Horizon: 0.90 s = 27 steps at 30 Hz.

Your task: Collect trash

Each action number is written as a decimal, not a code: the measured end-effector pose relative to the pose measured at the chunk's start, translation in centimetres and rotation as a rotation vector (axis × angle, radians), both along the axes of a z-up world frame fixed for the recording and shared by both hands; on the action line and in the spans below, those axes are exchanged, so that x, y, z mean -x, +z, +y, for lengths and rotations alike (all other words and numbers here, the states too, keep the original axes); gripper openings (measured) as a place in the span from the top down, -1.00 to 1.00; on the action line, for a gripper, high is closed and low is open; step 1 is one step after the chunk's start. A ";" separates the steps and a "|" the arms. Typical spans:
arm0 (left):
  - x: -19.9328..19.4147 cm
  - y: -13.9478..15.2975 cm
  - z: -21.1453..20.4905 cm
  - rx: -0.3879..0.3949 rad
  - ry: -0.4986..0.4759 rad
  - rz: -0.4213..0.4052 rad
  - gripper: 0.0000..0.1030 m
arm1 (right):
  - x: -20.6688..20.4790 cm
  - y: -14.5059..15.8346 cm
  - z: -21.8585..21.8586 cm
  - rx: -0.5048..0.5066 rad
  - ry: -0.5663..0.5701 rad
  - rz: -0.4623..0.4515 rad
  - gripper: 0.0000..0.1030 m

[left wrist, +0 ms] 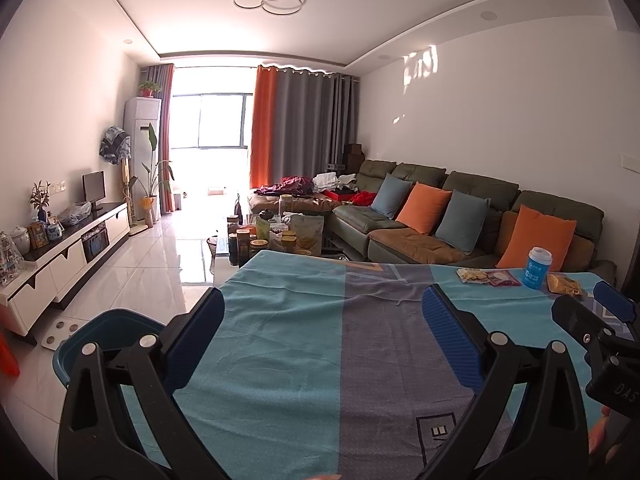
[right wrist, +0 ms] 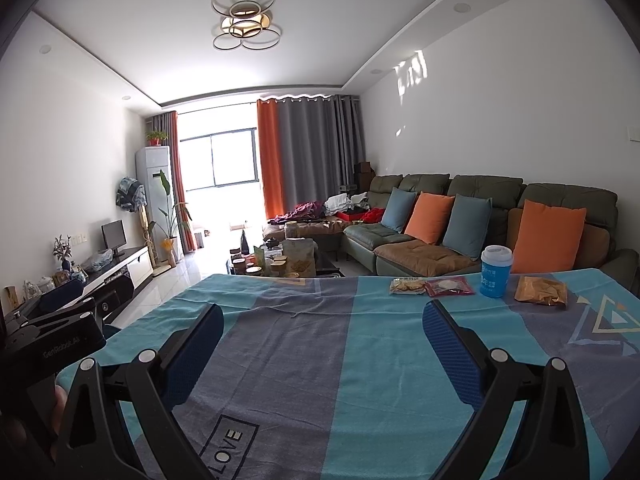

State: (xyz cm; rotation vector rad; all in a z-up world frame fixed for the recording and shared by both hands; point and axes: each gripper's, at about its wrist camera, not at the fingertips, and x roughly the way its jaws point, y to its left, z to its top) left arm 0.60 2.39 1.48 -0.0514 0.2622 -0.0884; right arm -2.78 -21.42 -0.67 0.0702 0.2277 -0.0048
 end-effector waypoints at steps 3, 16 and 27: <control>-0.1 -0.1 0.0 0.001 0.003 0.000 -0.89 | 0.0 0.0 0.0 -0.001 0.000 -0.001 -0.87; -0.5 -0.5 0.1 0.000 0.009 0.003 -0.89 | -0.1 -0.1 -0.1 -0.001 -0.006 0.002 -0.87; -0.6 -0.6 0.1 0.000 0.009 0.005 -0.89 | -0.1 -0.1 0.0 -0.002 -0.006 0.004 -0.87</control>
